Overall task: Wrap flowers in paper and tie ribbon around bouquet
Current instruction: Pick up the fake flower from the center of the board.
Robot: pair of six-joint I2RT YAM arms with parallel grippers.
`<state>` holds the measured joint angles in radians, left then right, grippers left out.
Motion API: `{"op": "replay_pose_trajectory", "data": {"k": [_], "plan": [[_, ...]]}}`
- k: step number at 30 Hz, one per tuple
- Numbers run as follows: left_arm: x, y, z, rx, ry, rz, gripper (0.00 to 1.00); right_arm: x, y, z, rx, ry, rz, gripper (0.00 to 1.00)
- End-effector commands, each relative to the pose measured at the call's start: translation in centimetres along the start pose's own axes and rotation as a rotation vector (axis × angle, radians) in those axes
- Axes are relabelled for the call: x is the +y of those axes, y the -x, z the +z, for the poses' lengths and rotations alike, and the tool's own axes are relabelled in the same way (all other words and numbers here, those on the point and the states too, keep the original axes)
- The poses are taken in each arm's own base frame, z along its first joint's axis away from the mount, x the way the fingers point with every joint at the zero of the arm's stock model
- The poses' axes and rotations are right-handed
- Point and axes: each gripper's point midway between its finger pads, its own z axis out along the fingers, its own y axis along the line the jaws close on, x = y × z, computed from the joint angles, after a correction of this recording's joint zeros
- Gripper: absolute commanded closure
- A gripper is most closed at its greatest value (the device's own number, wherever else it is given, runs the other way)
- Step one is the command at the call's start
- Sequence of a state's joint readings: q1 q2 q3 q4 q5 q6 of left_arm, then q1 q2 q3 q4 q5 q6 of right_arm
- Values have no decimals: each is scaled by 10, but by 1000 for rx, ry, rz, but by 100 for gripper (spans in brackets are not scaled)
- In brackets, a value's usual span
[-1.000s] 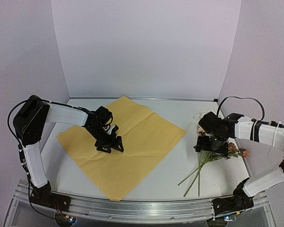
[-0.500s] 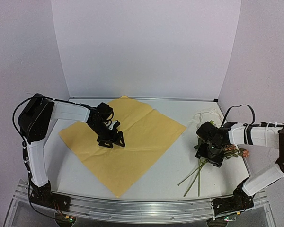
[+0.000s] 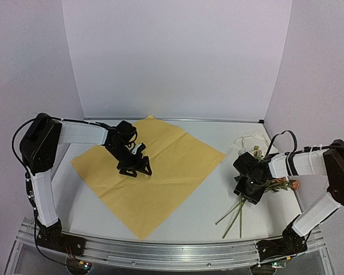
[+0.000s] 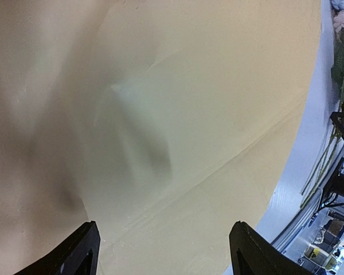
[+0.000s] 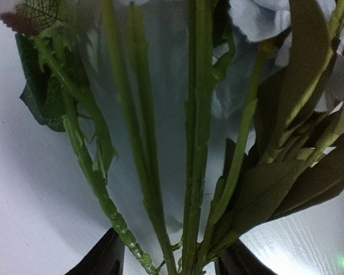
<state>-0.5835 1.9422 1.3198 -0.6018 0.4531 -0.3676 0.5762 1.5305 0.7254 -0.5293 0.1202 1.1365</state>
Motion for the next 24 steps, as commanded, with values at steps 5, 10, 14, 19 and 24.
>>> {"op": "replay_pose_trajectory", "data": {"k": [5, 10, 14, 19, 24], "plan": [[-39, 31, -40, -123, -83, 32, 19, -6, -2, 17, -1, -49, 12, 69], [-46, 37, -34, -123, -105, 29, 19, -6, 6, 5, -40, -32, -2, 95], [-49, 39, -21, -111, -117, 33, 19, -5, 19, -21, -93, 0, -25, 100], [-51, 41, 1, -88, -126, 35, 19, -2, 35, -61, -157, 60, -59, 100], [-57, 43, 23, -66, -128, 45, 19, 2, 43, -94, -186, 133, -91, 100]]}}
